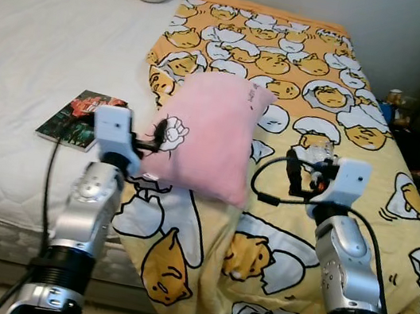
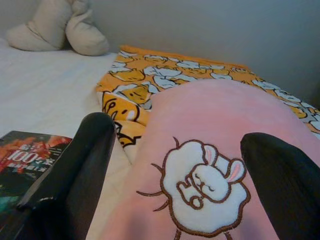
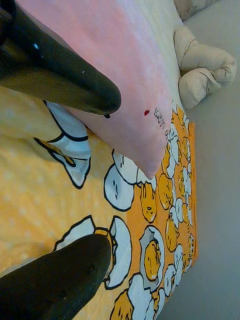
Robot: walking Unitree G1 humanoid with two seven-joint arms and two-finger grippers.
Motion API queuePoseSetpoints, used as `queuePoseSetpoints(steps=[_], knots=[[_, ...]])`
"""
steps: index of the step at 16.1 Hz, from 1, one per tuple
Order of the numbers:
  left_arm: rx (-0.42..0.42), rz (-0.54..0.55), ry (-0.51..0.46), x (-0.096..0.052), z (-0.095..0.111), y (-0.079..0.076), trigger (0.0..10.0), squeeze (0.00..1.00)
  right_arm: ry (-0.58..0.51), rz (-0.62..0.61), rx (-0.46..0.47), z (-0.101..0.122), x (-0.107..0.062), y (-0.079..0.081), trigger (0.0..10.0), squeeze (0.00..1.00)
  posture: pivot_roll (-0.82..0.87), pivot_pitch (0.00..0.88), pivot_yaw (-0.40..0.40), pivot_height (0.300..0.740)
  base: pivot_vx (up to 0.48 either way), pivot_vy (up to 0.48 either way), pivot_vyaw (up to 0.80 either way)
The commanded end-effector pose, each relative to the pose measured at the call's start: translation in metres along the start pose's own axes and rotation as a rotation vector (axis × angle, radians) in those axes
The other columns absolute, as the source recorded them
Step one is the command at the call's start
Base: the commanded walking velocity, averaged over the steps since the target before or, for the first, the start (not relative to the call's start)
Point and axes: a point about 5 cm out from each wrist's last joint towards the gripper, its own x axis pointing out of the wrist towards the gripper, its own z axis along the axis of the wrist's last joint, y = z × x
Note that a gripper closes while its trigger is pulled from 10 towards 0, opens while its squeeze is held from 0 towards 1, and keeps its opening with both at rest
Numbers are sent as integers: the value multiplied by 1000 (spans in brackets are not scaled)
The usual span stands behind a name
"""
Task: Clean up the room
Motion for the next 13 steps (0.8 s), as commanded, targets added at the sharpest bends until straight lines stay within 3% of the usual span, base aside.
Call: queuePoseSetpoints(steps=[1,2,8,10,13], knots=[[18,-2,-8,4,5,-1,10000,0,-13,-8,-5,3,3,1,10000,0,-27,0,-14,740,0,480,0],[74,23,3,5,4,-2,10000,0,-11,-8,-9,2,3,2,10000,0,-28,0,-14,740,0,0,0],[43,35,-5,6,5,2,10000,0,-1,-36,-14,-1,-1,-4,10000,0,-43,0,3,740,0,0,0],[37,-14,-11,9,7,-2,10000,0,-15,-46,-18,-1,-1,-3,10000,0,-53,0,12,740,0,0,0],[22,-59,-30,11,12,-7,10000,0,-15,-61,-25,-2,-3,-5,10000,0,-60,0,21,740,401,263,0]])
